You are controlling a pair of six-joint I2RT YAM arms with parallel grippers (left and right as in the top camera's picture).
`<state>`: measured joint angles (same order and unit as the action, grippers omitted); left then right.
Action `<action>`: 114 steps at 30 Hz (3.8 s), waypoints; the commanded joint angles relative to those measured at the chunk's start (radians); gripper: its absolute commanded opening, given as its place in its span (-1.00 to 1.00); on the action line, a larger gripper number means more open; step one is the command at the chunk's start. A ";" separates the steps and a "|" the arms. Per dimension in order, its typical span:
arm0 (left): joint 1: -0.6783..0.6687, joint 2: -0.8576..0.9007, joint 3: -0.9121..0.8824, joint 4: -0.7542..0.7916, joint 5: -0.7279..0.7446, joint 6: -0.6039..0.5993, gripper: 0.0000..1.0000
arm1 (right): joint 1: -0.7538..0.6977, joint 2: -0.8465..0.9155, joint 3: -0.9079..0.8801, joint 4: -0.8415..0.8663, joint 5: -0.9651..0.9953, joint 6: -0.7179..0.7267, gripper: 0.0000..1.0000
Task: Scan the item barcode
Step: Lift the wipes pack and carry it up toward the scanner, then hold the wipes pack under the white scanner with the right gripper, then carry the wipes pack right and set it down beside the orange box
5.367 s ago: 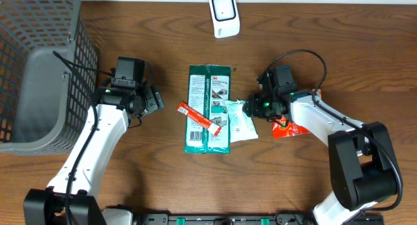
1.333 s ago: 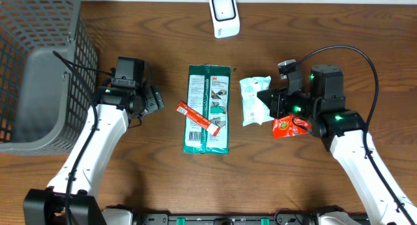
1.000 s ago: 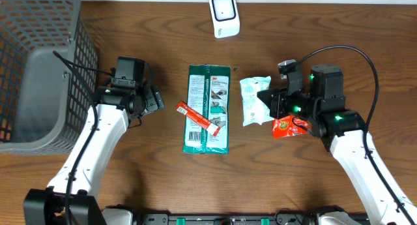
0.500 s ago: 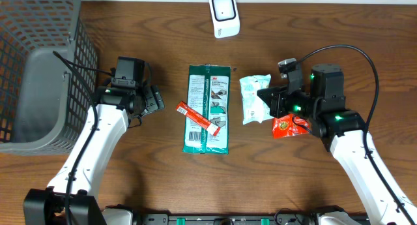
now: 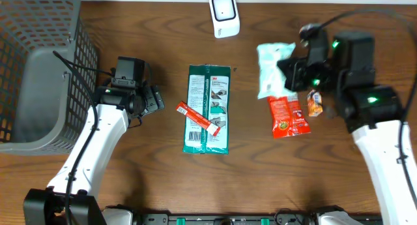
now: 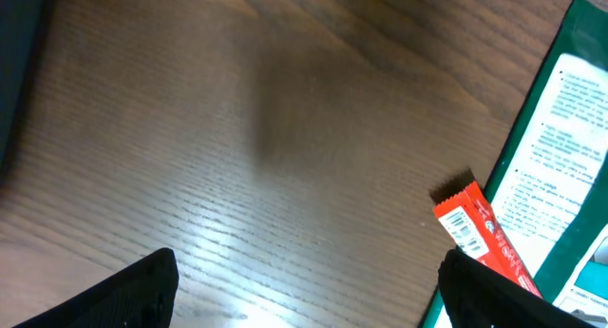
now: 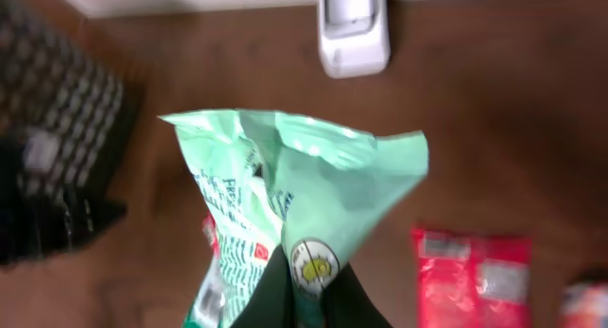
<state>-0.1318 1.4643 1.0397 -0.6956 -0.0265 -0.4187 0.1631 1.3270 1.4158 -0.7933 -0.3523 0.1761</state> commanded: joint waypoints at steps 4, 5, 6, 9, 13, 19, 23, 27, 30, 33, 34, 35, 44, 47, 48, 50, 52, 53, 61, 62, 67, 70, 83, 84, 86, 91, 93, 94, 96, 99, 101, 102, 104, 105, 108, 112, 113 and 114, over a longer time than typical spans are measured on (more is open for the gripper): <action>0.003 0.006 0.011 -0.003 -0.008 -0.005 0.77 | 0.034 0.216 0.489 -0.238 0.193 -0.044 -0.98; 0.003 0.006 0.011 -0.003 -0.008 -0.005 0.77 | 0.048 0.254 0.565 -0.274 0.229 -0.056 -0.98; 0.003 0.006 0.011 -0.003 -0.008 -0.005 0.77 | 0.066 0.291 0.636 -0.303 0.269 -0.063 -0.98; 0.003 0.006 0.011 -0.003 -0.008 -0.005 0.77 | 0.122 0.372 0.767 -0.324 0.386 -0.086 -0.98; 0.003 0.006 0.011 -0.003 -0.008 -0.005 0.77 | 0.211 0.436 0.793 -0.266 0.543 -0.150 -0.98; 0.003 0.006 0.011 -0.003 -0.008 -0.005 0.77 | 0.286 0.557 0.793 -0.175 0.629 -0.254 -0.98; 0.003 0.006 0.011 -0.003 -0.008 -0.005 0.77 | 0.306 0.658 0.793 -0.063 0.683 -0.331 -0.98; 0.003 0.006 0.011 -0.003 -0.008 -0.005 0.77 | 0.310 0.755 0.793 0.090 0.704 -0.448 -0.98; 0.003 0.006 0.011 -0.003 -0.008 -0.005 0.77 | 0.310 0.826 0.793 0.231 0.726 -0.561 -0.98; 0.003 0.006 0.011 -0.003 -0.008 -0.005 0.77 | 0.310 0.892 0.793 0.358 0.741 -0.688 -0.98; 0.003 0.006 0.011 -0.003 -0.008 -0.005 0.77 | 0.310 0.915 0.793 0.399 0.741 -0.735 -0.98; 0.003 0.006 0.011 -0.003 -0.008 -0.005 0.77 | 0.310 0.941 0.793 0.449 0.741 -0.790 -0.98; 0.003 0.006 0.011 -0.003 -0.008 -0.005 0.77 | 0.311 1.154 0.793 0.876 0.758 -1.065 -0.97; 0.003 0.006 0.011 -0.003 -0.008 -0.005 0.77 | 0.313 1.217 0.793 1.014 0.795 -1.090 -0.98; 0.003 0.006 0.011 -0.003 -0.008 -0.005 0.77 | 0.314 1.237 0.793 1.053 0.797 -1.090 -0.97; 0.003 0.006 0.011 -0.003 -0.008 -0.005 0.77 | 0.316 1.268 0.793 1.108 0.796 -1.089 -0.98; 0.003 0.006 0.011 -0.003 -0.008 -0.005 0.77 | 0.319 1.294 0.793 1.146 0.796 -1.089 -0.97; 0.003 0.006 0.011 -0.003 -0.008 -0.005 0.77 | 0.320 1.303 0.793 1.150 0.796 -1.089 -0.98; 0.003 0.006 0.011 -0.003 -0.008 -0.005 0.77 | 0.335 1.321 0.793 1.126 0.828 -0.945 -0.98; 0.003 0.006 0.011 -0.003 -0.008 -0.005 0.77 | 0.340 1.321 0.793 1.123 0.846 -0.930 -0.98; 0.003 0.006 0.011 -0.003 -0.008 -0.005 0.76 | 0.356 1.321 0.793 1.036 0.883 -0.910 -0.98; 0.003 0.006 0.011 -0.003 -0.008 -0.005 0.77 | 0.357 1.321 0.793 0.970 0.894 -0.877 -0.98; 0.003 0.006 0.011 -0.003 -0.008 -0.005 0.77 | 0.346 1.280 0.793 1.059 1.022 -0.819 -0.98; 0.003 0.006 0.011 -0.003 -0.008 -0.005 0.77 | 0.346 1.263 0.793 1.058 1.020 -0.818 -0.98; 0.003 0.006 0.011 -0.003 -0.008 -0.005 0.77 | 0.347 1.220 0.793 1.035 1.020 -0.819 -0.98; 0.003 0.006 0.011 -0.003 -0.008 -0.005 0.77 | 0.347 1.068 0.793 0.800 1.024 -0.811 -0.98; 0.003 0.006 0.011 -0.003 -0.008 -0.005 0.77 | 0.347 1.002 0.793 0.657 1.033 -0.761 -0.98; 0.003 0.006 0.011 -0.003 -0.008 -0.005 0.77 | 0.347 0.963 0.793 0.559 1.032 -0.721 -0.98; 0.003 0.006 0.011 -0.003 -0.008 -0.005 0.77 | 0.345 0.891 0.793 0.380 1.032 -0.637 -0.98; 0.003 0.006 0.011 -0.003 -0.008 -0.005 0.77 | 0.330 0.784 0.793 0.091 1.010 -0.449 -0.98; 0.003 0.006 0.011 -0.003 -0.008 -0.005 0.77 | 0.306 0.730 0.793 -0.083 0.941 -0.339 -0.98; 0.003 0.006 0.011 -0.003 -0.008 -0.005 0.77 | 0.288 0.705 0.793 -0.170 0.888 -0.285 -0.98; 0.003 0.006 0.011 -0.003 -0.008 -0.005 0.77 | 0.245 0.678 0.793 -0.303 0.791 -0.205 -0.97; 0.003 0.006 0.011 -0.003 -0.008 -0.005 0.77 | 0.220 0.672 0.793 -0.364 0.745 -0.179 -0.97; 0.003 0.006 0.011 -0.003 -0.008 -0.005 0.77 | 0.134 0.673 0.790 -0.515 0.652 -0.165 -0.97; 0.003 0.006 0.011 -0.003 -0.008 -0.005 0.77 | 0.011 0.676 0.721 -0.587 0.600 -0.164 -0.97; 0.003 0.006 0.011 -0.003 -0.008 -0.005 0.77 | -0.019 0.676 0.697 -0.595 0.597 -0.160 -0.97; 0.003 0.006 0.011 -0.003 -0.008 -0.005 0.77 | -0.067 0.676 0.646 -0.594 0.597 -0.145 -0.97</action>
<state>-0.1318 1.4647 1.0401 -0.6983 -0.0261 -0.4187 0.1799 1.9953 2.1368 -1.3830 0.3019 -0.0311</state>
